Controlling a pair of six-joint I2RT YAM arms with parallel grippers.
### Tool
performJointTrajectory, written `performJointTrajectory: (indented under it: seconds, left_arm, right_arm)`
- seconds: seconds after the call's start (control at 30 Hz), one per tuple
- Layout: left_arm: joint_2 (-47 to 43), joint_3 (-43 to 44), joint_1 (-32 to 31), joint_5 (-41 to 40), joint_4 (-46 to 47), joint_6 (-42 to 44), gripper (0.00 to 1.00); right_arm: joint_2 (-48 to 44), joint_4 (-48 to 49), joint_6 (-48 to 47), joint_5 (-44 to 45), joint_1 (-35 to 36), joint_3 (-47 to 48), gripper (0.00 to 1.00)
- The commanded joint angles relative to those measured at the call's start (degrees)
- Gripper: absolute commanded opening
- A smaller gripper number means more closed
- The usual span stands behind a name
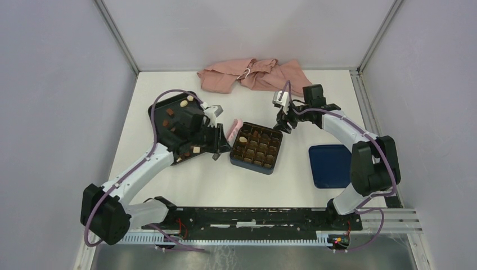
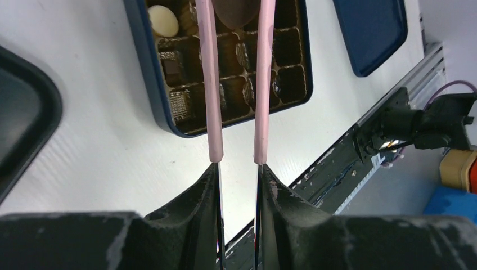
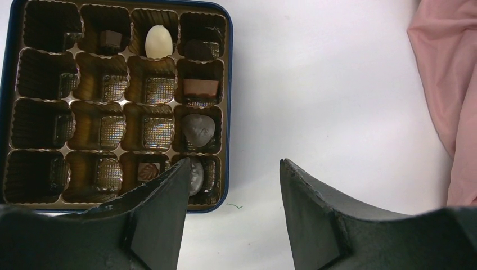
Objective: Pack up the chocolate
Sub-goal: Place the fake chocolate in the packing box.
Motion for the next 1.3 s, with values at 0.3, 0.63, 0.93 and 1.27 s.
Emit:
performJointTrajectory:
  seconds: [0.3, 0.63, 0.93, 1.27]
  left_arm:
    - [13.03, 8.88, -15.89, -15.16, 1.52, -4.76, 0.05]
    - [16.51, 11.58, -19.12, -19.37, -0.35, -3.85, 0.05]
    - [14.14, 9.98, -19.09, -23.1, -3.38, -3.14, 0.05]
    - [12.32, 8.72, -19.17, -23.58, -4.62, -3.18, 0.05]
  right_arm:
    - [-1.08, 1.63, 0.07, -1.62, -0.8, -0.31, 0.65]
    - [0.95, 6.33, 0.91, 1.92, -0.75, -2.74, 0.65]
    - [4.97, 6.98, 1.53, 4.14, 1.81, -2.19, 0.62]
    - [9.48, 6.11, 2.08, 8.46, 5.24, 0.65, 0.54]
